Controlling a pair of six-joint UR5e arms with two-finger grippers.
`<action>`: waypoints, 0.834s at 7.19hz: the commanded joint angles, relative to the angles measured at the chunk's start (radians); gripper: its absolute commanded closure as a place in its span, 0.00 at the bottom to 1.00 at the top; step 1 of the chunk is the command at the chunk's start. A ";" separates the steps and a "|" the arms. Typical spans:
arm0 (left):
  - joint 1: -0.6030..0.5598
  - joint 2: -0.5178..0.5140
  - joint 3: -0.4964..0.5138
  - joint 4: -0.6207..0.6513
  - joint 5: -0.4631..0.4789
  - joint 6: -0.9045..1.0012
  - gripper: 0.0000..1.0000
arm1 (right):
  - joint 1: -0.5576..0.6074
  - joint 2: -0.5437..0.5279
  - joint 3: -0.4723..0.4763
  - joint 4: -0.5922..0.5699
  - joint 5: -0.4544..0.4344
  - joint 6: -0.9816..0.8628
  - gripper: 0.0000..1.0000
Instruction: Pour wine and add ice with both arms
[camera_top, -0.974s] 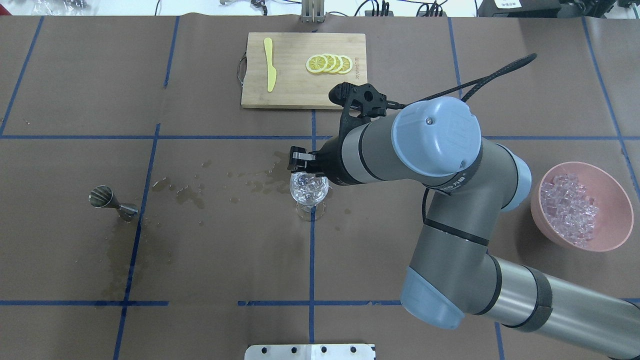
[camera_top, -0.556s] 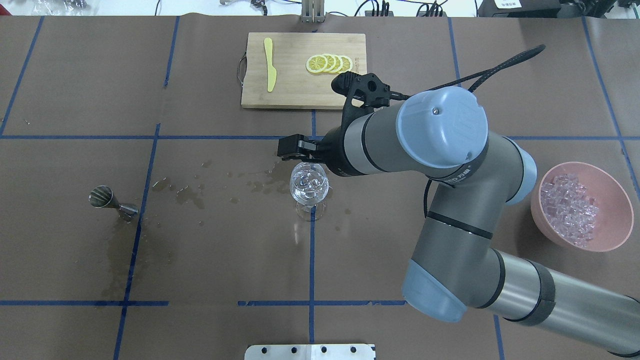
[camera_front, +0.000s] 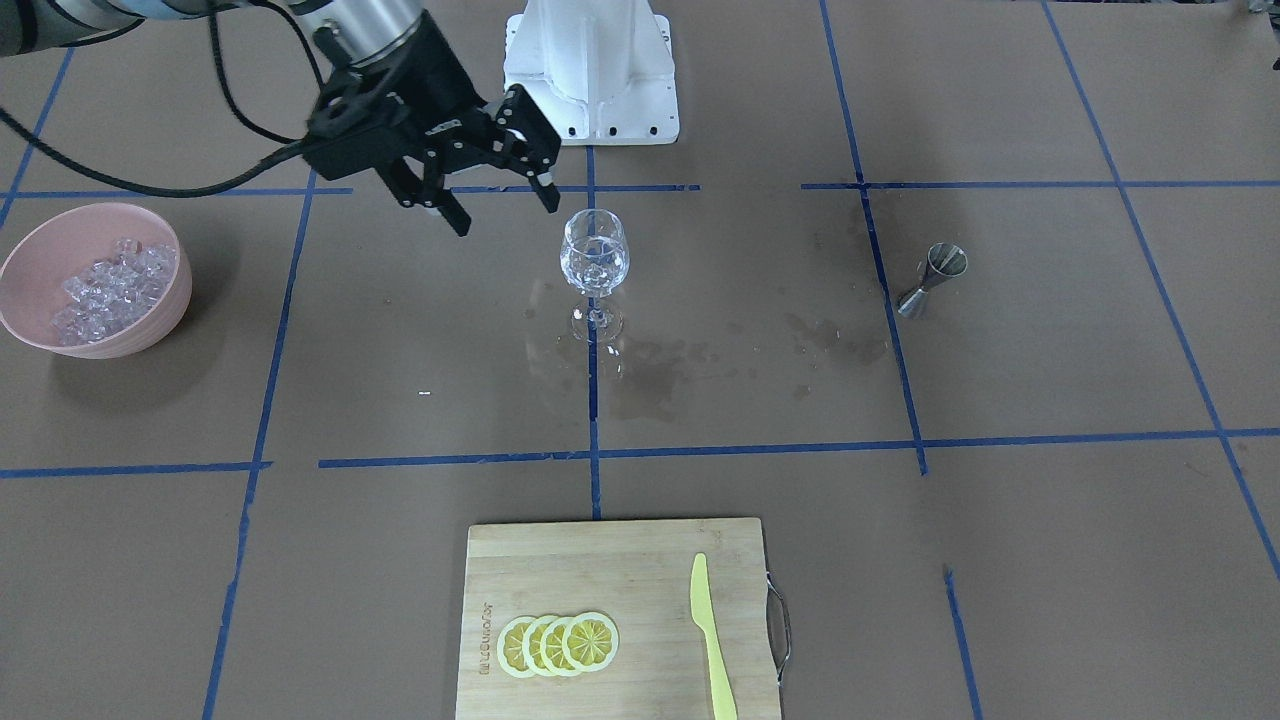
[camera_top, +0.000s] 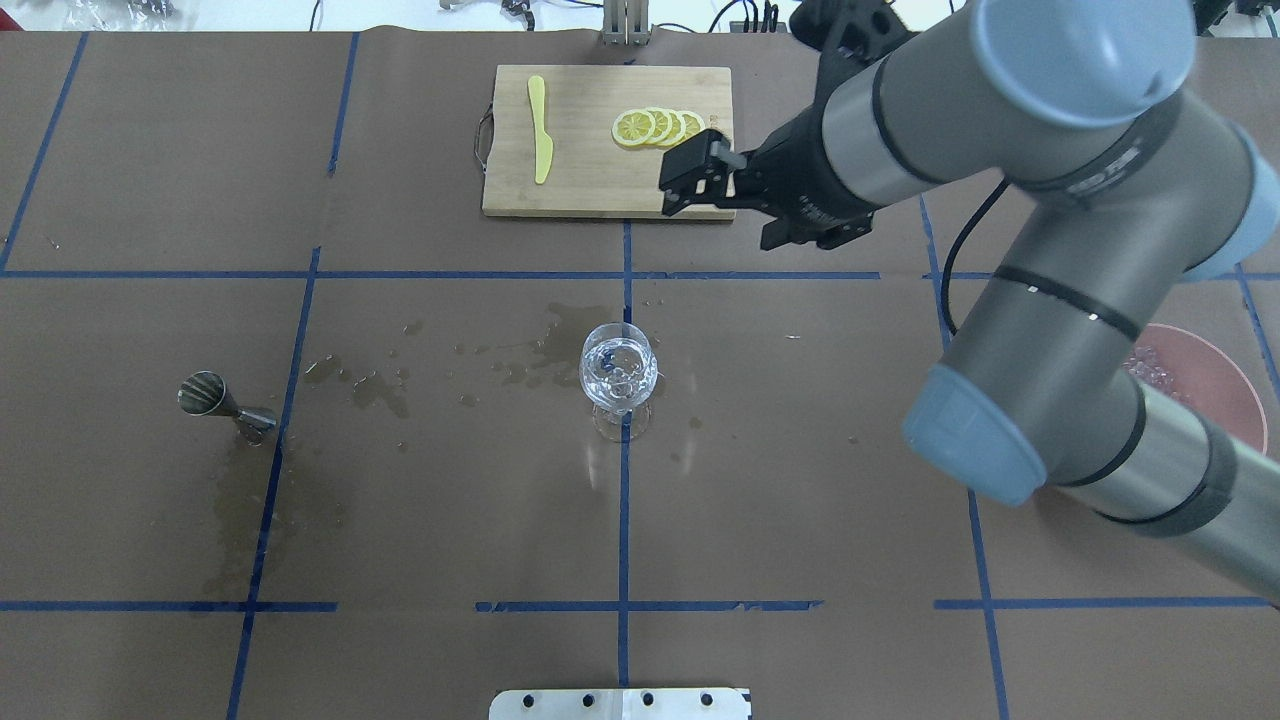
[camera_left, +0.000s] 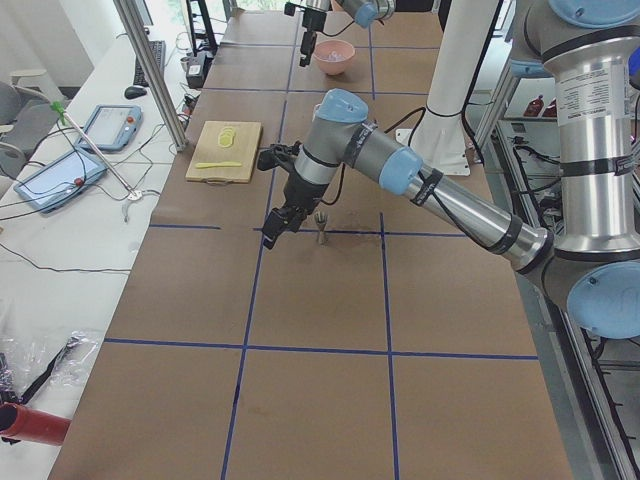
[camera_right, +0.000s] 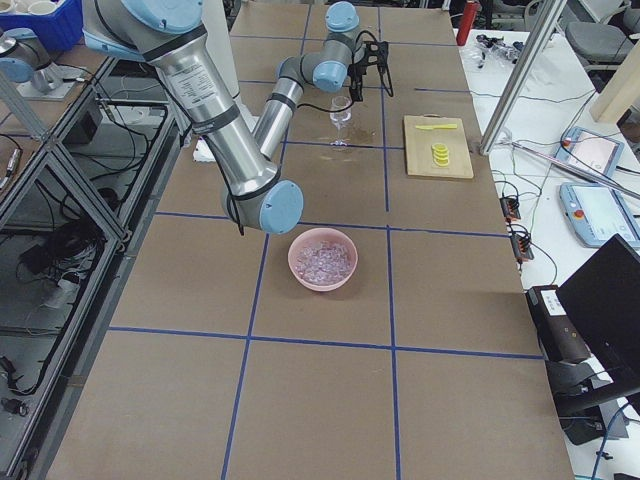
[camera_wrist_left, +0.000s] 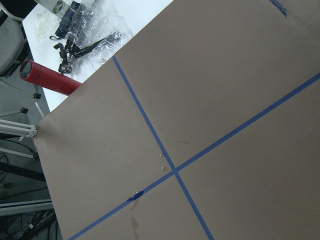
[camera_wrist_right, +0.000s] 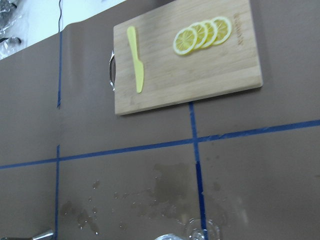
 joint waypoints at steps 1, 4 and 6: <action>-0.030 -0.052 0.071 0.000 -0.061 0.001 0.00 | 0.183 -0.064 0.023 -0.100 0.117 -0.144 0.00; -0.069 -0.080 0.135 0.005 -0.102 -0.003 0.00 | 0.318 -0.178 0.037 -0.281 0.122 -0.513 0.00; -0.089 -0.086 0.141 0.008 -0.104 -0.002 0.00 | 0.397 -0.286 0.042 -0.403 0.122 -0.856 0.00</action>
